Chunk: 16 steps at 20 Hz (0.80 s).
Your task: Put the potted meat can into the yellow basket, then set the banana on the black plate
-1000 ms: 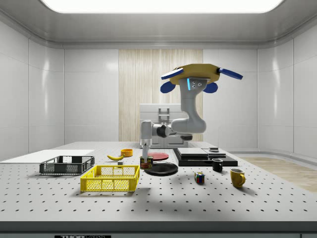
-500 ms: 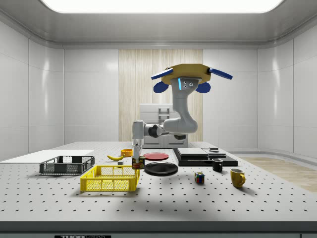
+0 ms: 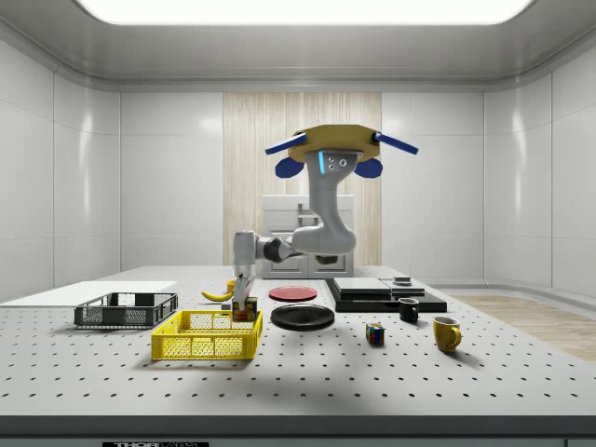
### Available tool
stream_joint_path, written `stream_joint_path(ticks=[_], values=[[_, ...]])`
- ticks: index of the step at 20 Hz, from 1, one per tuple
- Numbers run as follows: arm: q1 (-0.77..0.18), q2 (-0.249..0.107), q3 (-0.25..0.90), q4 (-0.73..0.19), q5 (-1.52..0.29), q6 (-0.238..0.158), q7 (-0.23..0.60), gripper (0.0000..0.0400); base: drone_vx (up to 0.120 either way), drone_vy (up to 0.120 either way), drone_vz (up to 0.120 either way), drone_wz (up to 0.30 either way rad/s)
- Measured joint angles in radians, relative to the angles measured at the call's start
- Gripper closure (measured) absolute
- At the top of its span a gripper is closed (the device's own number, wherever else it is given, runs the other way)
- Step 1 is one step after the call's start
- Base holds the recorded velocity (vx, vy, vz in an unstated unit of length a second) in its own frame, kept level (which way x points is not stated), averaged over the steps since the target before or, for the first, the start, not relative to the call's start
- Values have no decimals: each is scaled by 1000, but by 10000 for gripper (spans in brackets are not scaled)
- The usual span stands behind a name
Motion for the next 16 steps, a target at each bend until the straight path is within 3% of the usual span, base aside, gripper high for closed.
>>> stream_joint_path(ticks=[9, 13, 16], values=[[-3, -15, 2, 1, 6, 14, 1, 116, 120, 0, -9, 0], [-4, -21, 3, 1, 8, 20, 2, 116, 120, 0, -110, 0], [-4, -25, 4, 1, 10, 24, 2, 116, 107, 0, 0, 0]])
